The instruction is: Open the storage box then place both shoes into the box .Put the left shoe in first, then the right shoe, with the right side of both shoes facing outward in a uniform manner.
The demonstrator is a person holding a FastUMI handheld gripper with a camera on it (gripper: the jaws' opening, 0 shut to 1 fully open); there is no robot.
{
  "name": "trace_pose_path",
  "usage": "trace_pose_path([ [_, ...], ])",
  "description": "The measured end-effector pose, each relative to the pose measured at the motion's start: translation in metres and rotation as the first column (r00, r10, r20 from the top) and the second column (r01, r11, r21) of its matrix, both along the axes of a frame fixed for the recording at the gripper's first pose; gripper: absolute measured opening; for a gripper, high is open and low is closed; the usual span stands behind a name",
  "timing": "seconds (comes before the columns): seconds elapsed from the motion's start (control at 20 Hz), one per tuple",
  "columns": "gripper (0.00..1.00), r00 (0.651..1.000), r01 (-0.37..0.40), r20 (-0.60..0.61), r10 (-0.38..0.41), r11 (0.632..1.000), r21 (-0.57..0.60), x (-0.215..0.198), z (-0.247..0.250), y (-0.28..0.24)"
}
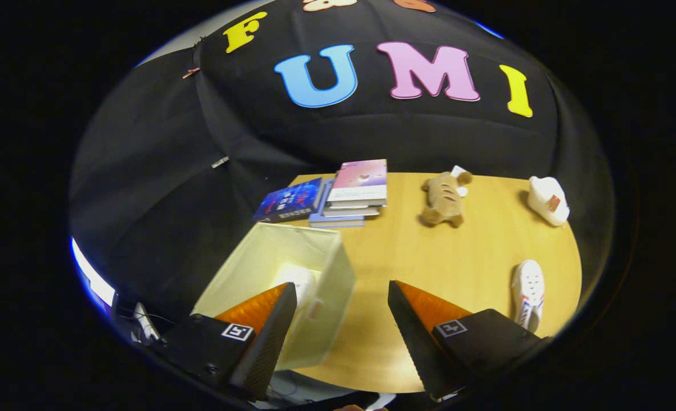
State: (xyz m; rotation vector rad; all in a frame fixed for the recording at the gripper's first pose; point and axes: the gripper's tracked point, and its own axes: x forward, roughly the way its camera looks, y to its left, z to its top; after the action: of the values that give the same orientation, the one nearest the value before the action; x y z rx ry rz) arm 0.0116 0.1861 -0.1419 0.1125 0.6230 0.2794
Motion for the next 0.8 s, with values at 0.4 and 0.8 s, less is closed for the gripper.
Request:
trace_pose_path([
  [0.4,0.99,0.991,0.105,-0.064,-0.119,0.976,-0.188,-0.025,-0.06,-0.185],
  [0.8,0.99,0.965,0.143,-0.175,-0.197,0.95,-0.278,-0.024,-0.125,-0.318],
])
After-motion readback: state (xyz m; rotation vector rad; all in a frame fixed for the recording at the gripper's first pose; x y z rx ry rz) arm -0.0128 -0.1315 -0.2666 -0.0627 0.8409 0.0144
